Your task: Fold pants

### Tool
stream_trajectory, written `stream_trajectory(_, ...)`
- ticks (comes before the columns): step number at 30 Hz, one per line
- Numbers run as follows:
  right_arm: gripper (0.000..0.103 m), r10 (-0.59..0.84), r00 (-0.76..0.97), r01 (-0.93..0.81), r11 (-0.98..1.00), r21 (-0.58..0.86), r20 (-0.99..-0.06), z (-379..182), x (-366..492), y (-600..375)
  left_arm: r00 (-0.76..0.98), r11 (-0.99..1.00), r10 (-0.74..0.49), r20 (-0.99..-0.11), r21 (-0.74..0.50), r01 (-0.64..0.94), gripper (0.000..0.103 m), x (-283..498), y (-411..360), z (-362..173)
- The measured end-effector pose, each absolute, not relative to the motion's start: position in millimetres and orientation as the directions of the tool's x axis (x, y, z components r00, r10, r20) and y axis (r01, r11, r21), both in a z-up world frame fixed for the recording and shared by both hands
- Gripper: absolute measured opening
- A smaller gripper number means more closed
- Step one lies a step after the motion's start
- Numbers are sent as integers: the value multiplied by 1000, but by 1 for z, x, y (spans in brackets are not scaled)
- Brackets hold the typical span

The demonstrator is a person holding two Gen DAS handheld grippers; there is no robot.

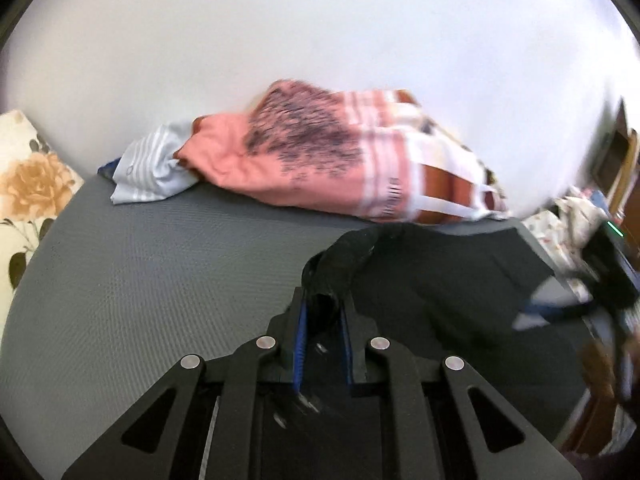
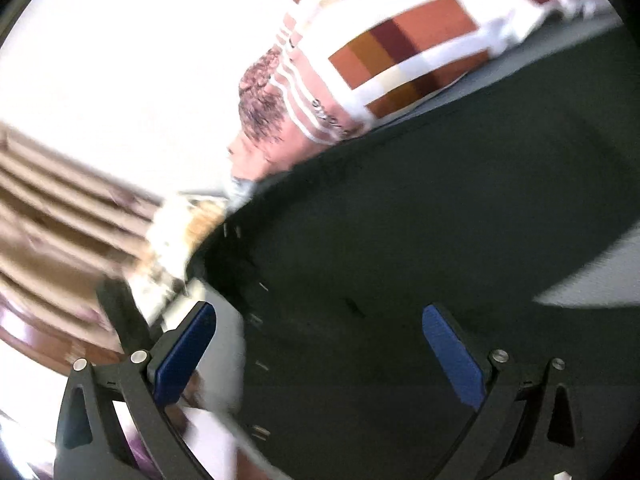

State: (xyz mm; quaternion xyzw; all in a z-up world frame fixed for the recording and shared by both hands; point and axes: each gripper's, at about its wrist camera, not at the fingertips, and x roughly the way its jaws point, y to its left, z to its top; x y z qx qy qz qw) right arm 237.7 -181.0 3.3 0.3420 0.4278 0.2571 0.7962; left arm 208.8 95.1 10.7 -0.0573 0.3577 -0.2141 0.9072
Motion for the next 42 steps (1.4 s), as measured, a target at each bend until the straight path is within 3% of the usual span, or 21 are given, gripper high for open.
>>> stream_trajectory(7,102,765,441,-31,536,844,-469,-11,311,-155,682,903,-429,-592,-279,326,15,128,81,16)
stream_trajectory(9,74,762,427,26,528,849,-487,-24,323,-157,678,905,-426,-599,-302,301,15,118,84,13)
stream_trajectory(10,23,749,420,71,536,841,-513,-34,326,-160,670,902,-430,-605,-318,291,15,115,85,10)
stream_trajectory(11,8,748,406,89,539,837,-525,-41,326,-162,664,903,-428,-613,-324,282,15,110,83,8)
stream_trajectory(20,7,645,498,-125,714,689,-579,-8,185,-162,607,931,-364,-706,-283,229,15,57,90,-5)
stream_trajectory(25,7,646,414,-139,741,657,-641,-39,120,-149,572,954,-298,-764,-234,185,16,24,95,-31)
stream_trajectory(33,7,638,337,-94,754,650,-692,-85,99,-142,579,972,-229,-782,-152,179,18,15,98,-52)
stream_trajectory(37,7,627,347,-138,770,623,-698,-89,90,-144,561,980,-189,-806,-122,155,35,16,113,-63)
stream_trajectory(39,7,640,358,-143,757,637,-680,-93,86,-149,577,988,-149,-803,-102,114,50,13,122,-62)
stream_trajectory(42,11,643,365,-170,757,631,-673,-91,83,-143,638,1000,20,-770,21,-6,61,3,131,-47)
